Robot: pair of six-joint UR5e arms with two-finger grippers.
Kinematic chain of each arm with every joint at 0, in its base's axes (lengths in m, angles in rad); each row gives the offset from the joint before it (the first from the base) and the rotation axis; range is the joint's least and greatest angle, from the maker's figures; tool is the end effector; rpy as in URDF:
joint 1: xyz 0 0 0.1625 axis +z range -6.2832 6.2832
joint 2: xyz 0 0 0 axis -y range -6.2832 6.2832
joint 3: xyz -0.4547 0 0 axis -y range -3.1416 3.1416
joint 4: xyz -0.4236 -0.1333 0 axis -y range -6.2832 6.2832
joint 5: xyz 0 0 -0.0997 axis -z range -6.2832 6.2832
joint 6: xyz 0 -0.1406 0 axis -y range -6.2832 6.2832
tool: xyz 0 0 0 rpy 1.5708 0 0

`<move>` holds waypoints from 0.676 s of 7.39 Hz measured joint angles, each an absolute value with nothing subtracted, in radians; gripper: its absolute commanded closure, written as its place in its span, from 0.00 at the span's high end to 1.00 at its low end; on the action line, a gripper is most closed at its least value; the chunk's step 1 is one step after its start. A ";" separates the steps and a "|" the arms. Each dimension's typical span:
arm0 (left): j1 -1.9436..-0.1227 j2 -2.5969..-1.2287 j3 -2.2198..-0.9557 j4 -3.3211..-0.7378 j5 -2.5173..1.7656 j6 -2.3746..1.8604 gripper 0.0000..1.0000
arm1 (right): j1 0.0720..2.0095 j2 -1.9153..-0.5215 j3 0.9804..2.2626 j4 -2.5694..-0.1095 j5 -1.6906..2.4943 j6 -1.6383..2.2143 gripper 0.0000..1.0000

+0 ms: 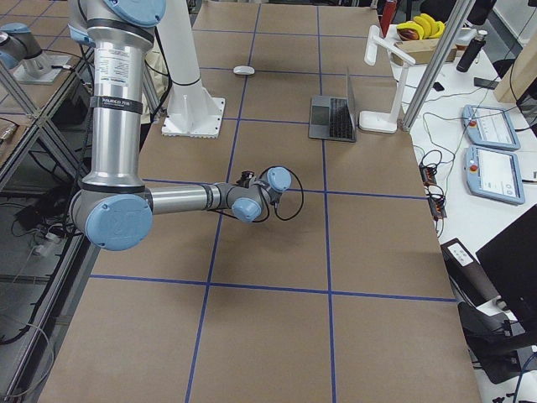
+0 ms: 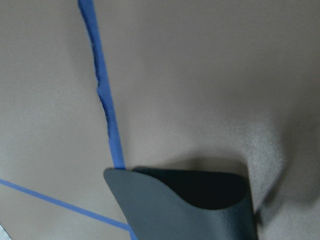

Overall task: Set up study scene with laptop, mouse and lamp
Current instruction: 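Reach the right gripper down and grasp the black mouse pad's edge, then lift the black mouse pad and carry it beside the laptop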

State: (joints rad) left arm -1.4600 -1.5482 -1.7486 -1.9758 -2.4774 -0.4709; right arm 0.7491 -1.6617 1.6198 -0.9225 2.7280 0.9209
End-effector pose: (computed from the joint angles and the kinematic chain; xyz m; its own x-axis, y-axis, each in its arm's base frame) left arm 0.0371 -0.5379 0.5720 0.5472 0.0493 -0.8355 0.1735 0.9699 0.1709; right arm -0.3602 -0.3412 0.6227 0.4134 0.0524 0.9090 0.4505 0.8558 -0.2542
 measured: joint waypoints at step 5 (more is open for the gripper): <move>-1.465 -1.549 -1.744 -1.972 -2.479 -0.450 0.81 | 0.740 -1.667 1.630 -0.922 2.708 0.931 0.14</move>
